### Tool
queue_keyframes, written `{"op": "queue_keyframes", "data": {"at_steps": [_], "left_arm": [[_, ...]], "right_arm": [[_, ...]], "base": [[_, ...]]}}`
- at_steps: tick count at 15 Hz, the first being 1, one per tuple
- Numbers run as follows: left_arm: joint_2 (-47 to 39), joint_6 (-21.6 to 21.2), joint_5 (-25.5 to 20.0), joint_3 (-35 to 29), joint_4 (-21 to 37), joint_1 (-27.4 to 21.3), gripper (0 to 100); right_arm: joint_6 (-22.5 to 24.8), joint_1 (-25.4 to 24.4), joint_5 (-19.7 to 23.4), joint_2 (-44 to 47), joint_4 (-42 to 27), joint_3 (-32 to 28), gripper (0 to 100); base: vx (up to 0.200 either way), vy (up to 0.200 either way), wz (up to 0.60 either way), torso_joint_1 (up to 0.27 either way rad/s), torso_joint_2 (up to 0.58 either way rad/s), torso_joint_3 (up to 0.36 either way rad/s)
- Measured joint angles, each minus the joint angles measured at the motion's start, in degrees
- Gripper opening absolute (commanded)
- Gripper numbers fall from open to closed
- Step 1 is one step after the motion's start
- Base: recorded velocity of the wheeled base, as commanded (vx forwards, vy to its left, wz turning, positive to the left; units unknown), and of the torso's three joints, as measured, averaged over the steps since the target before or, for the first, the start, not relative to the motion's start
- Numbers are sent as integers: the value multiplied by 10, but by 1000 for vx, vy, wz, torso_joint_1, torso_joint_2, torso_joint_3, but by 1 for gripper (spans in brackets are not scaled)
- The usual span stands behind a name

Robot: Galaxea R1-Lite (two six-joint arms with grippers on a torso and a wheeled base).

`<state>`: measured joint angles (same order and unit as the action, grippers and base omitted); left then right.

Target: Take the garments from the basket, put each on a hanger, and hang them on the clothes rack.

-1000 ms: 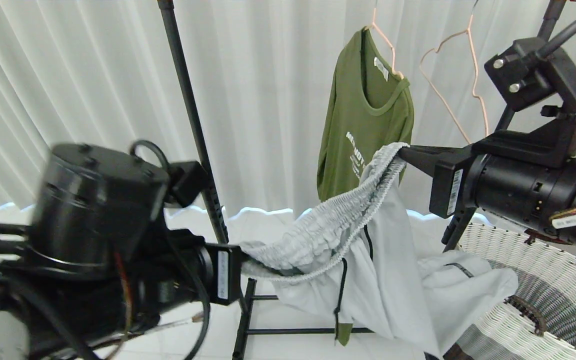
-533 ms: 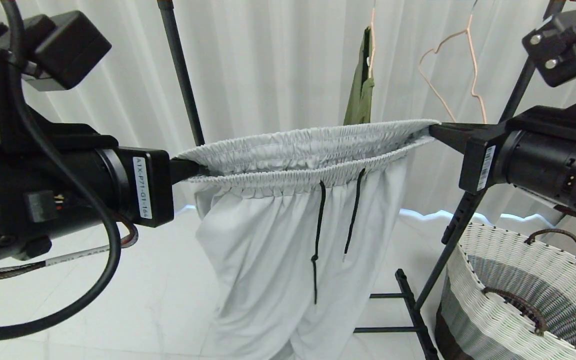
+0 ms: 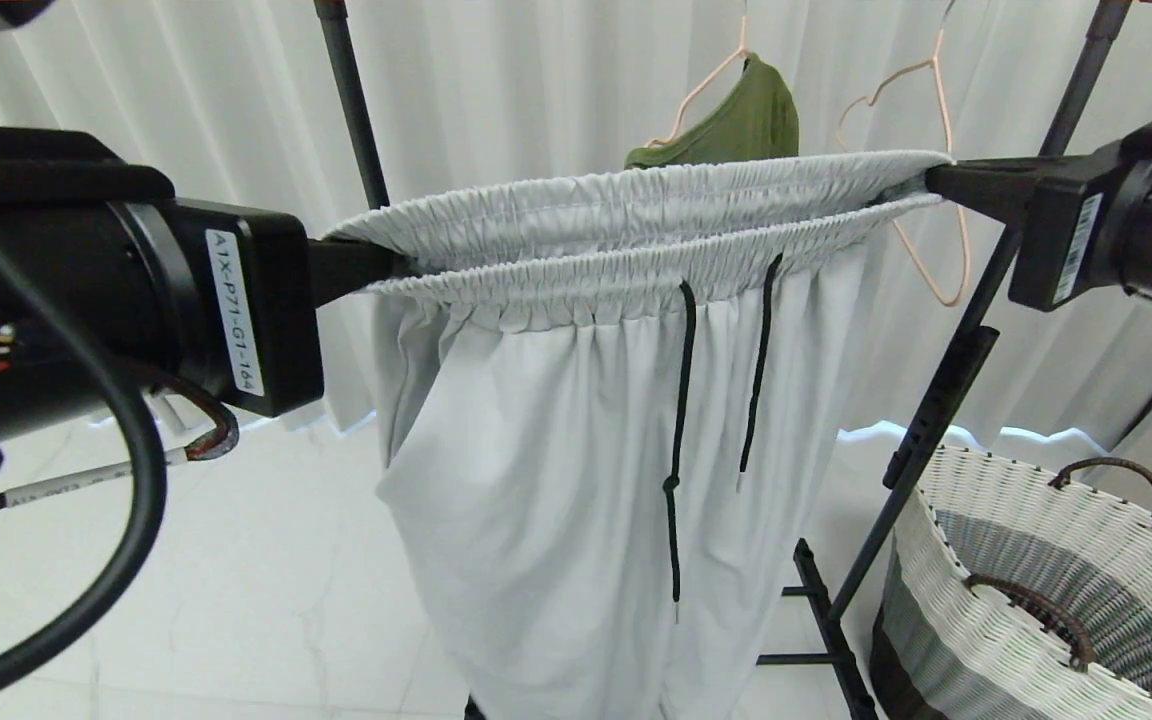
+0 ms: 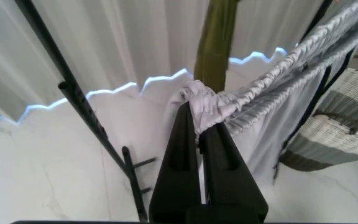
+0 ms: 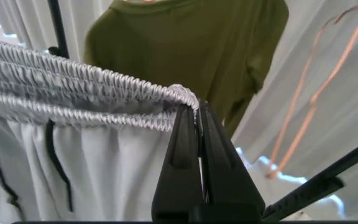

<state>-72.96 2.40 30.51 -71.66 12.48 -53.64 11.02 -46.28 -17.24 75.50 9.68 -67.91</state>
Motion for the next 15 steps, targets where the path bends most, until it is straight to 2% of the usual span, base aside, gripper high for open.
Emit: {"op": "queue_keyframes", "data": {"at_steps": [5, 9, 12, 15], "left_arm": [[5, -2, 10, 0, -1, -22, 0], [-5, -2, 18, 1, -35, -47, 0], [-20, -2, 28, 0, -47, -48, 0], [-29, -2, 29, -1, -56, -48, 0]], "right_arm": [[2, -2, 0, -38, -71, -2, 0], [-3, -20, 9, -94, -225, -3, 0], [-20, -90, 24, -137, -298, -2, 0], [-49, -188, 28, -161, -316, 5, 0]], "base": [[0, 0, 0, 0, 0, 0], [0, 0, 0, 0, 0, 0], [0, 0, 0, 0, 0, 0], [0, 0, 0, 0, 0, 0]]}}
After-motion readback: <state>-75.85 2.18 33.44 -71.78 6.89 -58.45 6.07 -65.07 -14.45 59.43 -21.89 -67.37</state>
